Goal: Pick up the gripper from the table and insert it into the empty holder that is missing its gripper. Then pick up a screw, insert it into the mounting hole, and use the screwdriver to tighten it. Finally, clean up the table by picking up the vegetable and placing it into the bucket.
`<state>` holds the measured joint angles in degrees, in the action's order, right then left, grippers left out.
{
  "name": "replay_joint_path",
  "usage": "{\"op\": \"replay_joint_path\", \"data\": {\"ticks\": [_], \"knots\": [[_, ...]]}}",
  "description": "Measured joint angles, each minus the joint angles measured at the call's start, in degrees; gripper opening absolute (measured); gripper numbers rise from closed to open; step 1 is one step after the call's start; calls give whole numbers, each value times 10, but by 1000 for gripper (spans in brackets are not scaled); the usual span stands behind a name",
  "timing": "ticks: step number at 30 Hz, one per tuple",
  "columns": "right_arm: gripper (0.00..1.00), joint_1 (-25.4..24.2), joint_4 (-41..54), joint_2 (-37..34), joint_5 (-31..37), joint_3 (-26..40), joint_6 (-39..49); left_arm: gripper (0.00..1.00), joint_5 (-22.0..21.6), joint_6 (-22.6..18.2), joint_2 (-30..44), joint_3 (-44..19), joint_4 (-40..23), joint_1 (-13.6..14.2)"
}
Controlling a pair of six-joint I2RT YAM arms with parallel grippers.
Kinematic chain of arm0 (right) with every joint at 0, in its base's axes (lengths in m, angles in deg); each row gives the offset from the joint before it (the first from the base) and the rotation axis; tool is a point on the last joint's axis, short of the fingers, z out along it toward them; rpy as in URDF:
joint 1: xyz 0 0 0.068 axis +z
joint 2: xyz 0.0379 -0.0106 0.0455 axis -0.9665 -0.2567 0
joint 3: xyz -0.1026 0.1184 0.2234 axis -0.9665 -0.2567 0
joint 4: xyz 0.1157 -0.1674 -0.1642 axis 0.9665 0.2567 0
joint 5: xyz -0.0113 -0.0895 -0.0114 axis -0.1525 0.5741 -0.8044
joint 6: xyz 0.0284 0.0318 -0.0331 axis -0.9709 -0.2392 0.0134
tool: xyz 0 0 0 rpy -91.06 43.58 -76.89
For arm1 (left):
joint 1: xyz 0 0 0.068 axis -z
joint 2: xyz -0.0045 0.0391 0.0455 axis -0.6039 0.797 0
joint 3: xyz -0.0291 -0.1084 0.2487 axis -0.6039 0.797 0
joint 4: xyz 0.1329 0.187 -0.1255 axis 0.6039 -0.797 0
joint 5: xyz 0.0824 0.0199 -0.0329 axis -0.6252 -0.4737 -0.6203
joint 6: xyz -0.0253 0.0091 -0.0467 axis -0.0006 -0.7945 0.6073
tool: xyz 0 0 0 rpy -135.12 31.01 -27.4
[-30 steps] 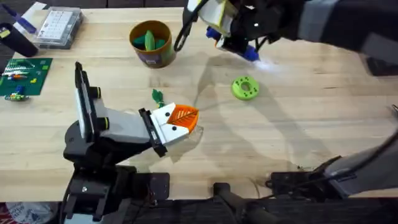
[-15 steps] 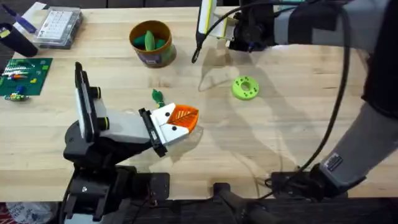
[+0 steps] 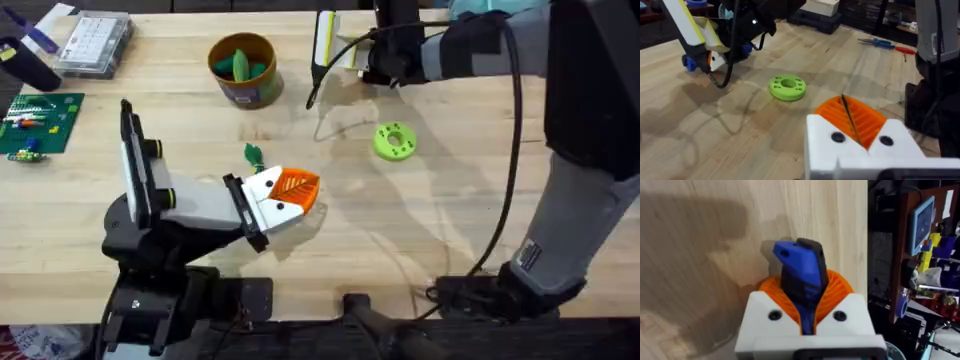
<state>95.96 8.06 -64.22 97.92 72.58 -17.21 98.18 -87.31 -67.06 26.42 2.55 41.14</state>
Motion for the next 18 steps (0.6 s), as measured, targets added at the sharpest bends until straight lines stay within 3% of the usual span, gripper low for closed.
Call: {"op": "replay_joint_path", "data": {"ticks": [6,7,8,11,13,15,18], "knots": [[88,0,0,-1,0,1,0,12,0,0,0,0,0,0],[127,0,0,-1,0,1,-1,12,0,0,0,0,0,0],[223,0,0,-1,1,1,-3,12,0,0,0,0,0,0],[686,-1,-9,-1,5,6,-3,12,0,0,0,0,0,0],[903,-4,-10,2,7,13,-4,12,0,0,0,0,0,0],[988,-5,-10,4,8,16,-5,12,0,0,0,0,0,0],[994,-3,-10,4,12,17,-10,12,0,0,0,0,0,0]]}}
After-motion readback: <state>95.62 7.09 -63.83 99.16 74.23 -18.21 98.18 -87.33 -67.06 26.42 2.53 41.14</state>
